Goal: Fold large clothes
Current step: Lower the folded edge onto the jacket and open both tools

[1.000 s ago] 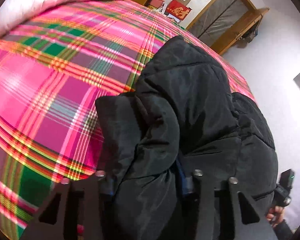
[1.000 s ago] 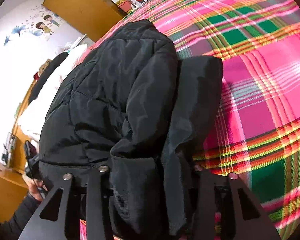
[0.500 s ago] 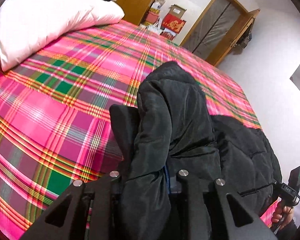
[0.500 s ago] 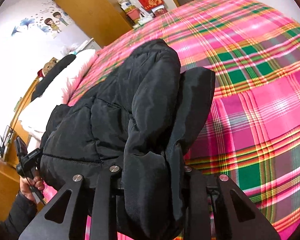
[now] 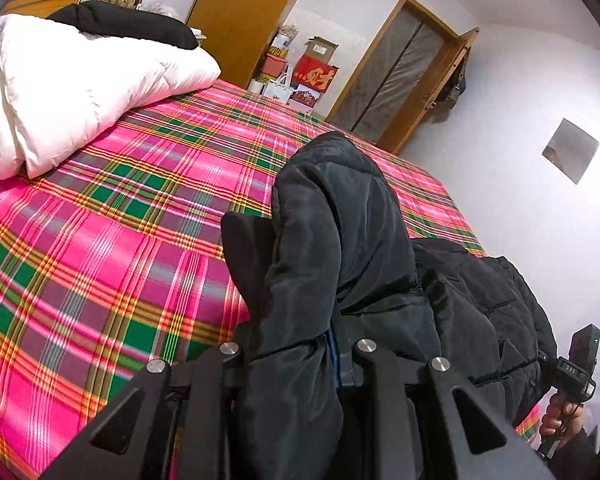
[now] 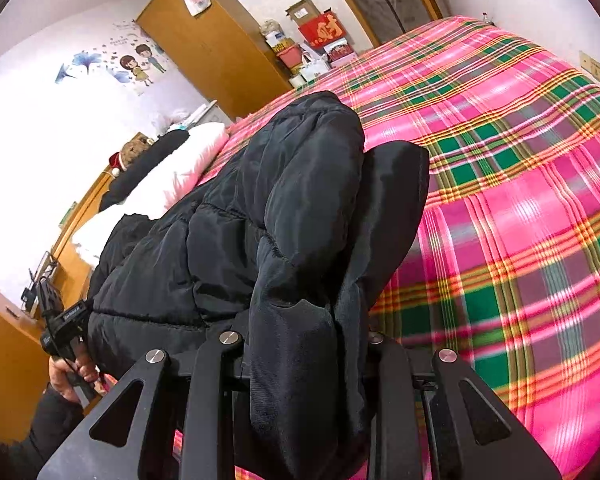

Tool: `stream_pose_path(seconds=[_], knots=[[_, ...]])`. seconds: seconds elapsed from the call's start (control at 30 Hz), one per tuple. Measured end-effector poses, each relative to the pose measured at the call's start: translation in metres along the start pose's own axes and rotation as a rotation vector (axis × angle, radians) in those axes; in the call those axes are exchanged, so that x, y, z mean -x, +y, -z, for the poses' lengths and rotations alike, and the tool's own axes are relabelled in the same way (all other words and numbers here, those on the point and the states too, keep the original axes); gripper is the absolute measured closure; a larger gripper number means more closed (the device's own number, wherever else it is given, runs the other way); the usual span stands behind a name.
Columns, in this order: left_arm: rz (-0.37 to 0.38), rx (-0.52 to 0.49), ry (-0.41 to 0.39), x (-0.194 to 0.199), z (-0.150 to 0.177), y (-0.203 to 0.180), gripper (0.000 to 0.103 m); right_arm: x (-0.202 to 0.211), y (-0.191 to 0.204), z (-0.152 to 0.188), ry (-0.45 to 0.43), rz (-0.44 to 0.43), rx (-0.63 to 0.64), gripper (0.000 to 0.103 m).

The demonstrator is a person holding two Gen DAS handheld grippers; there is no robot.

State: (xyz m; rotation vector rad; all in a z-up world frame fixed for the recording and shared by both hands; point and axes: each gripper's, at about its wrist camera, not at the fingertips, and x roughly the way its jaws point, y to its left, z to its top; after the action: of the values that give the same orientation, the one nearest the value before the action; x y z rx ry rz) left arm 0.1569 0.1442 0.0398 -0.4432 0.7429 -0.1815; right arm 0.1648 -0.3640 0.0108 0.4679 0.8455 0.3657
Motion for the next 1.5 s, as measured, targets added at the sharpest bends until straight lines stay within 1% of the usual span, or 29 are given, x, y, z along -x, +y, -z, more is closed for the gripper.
stream_pose_path(seconds=[0.17,0.3,0.37,0.5,0.67,0.8,0.9,0.93,0.97,1.0,1.03,1.07,1.1,1.13,1.17,1.27,1.3,1.4,1.5], knots=[[0.006,0.001,0.005,0.024,0.027,0.002,0.08,0.017,0.0,0.028,0.0,-0.01,-0.019,0.077],[0.016,0.011,0.003,0.038,0.044,0.006,0.08,0.023,0.001,0.041,0.007,-0.017,-0.021,0.077],[0.013,0.006,0.0,0.044,0.046,0.008,0.08,0.023,0.006,0.041,0.005,-0.028,-0.016,0.077],[0.002,-0.001,-0.033,0.059,0.034,0.019,0.08,0.015,0.023,0.038,-0.002,-0.054,0.004,0.077],[-0.023,-0.026,-0.071,0.073,0.016,0.044,0.08,-0.015,0.045,0.034,0.0,-0.091,0.014,0.077],[-0.04,-0.019,-0.085,0.069,0.006,0.076,0.079,-0.053,0.055,0.037,0.021,-0.096,0.042,0.077],[-0.061,0.0,-0.047,0.046,0.011,0.104,0.079,-0.089,0.049,0.048,0.069,-0.075,0.035,0.076],[-0.074,0.002,-0.023,0.035,0.016,0.113,0.079,-0.107,0.042,0.055,0.107,-0.052,0.016,0.075],[-0.088,0.013,0.01,0.021,0.022,0.121,0.079,-0.12,0.036,0.061,0.139,-0.03,0.004,0.074],[-0.112,0.03,0.061,0.003,0.032,0.132,0.078,-0.132,0.03,0.067,0.172,-0.003,-0.006,0.072],[-0.144,0.043,0.093,-0.01,0.04,0.143,0.078,-0.144,0.022,0.076,0.2,0.021,-0.025,0.071],[-0.15,0.072,0.11,-0.018,0.049,0.155,0.076,-0.148,0.015,0.082,0.207,0.019,-0.051,0.066],[-0.137,0.111,0.114,-0.023,0.056,0.167,0.073,-0.149,0.011,0.084,0.209,0.014,-0.07,0.059],[-0.127,0.141,0.111,-0.025,0.061,0.174,0.069,-0.15,0.007,0.087,0.214,0.008,-0.086,0.057],[-0.12,0.157,0.108,-0.026,0.065,0.178,0.068,-0.15,0.006,0.088,0.219,0.01,-0.085,0.051],[-0.133,0.153,0.113,-0.029,0.068,0.178,0.057,-0.148,0.002,0.086,0.23,0.027,-0.093,0.04],[-0.139,0.158,0.116,-0.028,0.067,0.178,0.055,-0.146,0.001,0.086,0.233,0.029,-0.099,0.037],[-0.15,0.176,0.123,-0.021,0.065,0.179,0.047,-0.133,0.006,0.082,0.23,0.05,-0.092,0.037],[-0.165,0.184,0.109,-0.006,0.062,0.179,0.047,-0.114,0.017,0.081,0.212,0.087,-0.047,0.037]])
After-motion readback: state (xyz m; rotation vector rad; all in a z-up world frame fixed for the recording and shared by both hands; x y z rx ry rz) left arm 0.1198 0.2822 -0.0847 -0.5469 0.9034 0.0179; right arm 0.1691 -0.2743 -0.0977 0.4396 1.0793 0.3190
